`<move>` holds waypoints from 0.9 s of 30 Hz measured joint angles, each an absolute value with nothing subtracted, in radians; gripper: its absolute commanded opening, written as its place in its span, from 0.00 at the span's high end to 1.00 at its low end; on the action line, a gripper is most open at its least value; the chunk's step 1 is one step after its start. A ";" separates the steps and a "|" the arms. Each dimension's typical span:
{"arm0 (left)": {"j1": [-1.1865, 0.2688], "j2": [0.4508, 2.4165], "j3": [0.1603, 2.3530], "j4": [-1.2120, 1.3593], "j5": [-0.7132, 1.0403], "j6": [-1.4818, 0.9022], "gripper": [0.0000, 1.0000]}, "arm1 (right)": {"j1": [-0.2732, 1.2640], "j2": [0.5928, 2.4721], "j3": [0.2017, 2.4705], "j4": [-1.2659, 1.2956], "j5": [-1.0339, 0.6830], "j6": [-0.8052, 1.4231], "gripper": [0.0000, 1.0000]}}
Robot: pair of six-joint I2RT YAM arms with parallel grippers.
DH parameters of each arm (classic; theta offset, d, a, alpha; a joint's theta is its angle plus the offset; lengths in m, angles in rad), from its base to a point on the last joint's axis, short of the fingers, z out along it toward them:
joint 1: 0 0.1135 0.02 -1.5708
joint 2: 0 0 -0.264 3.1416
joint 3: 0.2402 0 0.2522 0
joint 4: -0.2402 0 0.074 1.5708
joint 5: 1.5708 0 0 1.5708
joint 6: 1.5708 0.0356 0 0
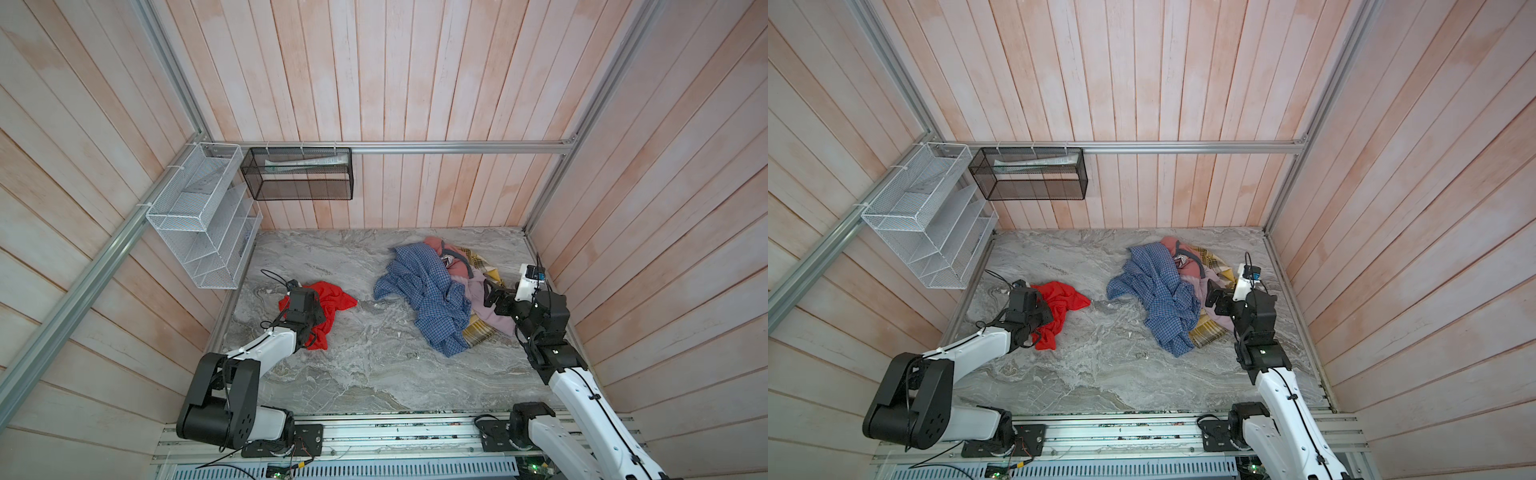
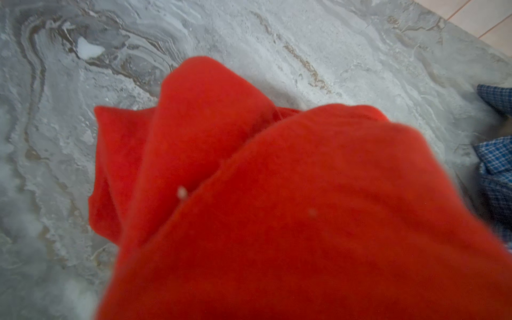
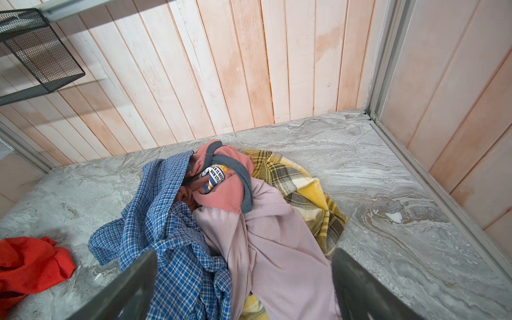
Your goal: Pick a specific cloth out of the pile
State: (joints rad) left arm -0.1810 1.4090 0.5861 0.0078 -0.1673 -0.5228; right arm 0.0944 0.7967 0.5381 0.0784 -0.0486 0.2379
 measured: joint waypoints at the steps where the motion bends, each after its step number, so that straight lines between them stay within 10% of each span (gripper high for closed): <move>1: -0.181 1.416 0.586 0.009 -0.163 -0.530 0.96 | 0.094 0.797 0.537 0.079 -0.049 0.238 0.02; 17: -0.179 1.394 0.592 -0.028 -0.183 -0.547 0.18 | 0.079 0.811 0.502 0.128 -0.006 0.208 0.02; 27: -0.185 1.291 0.660 -0.075 -0.237 -0.447 0.00 | 0.070 0.812 0.355 0.358 0.105 0.138 0.02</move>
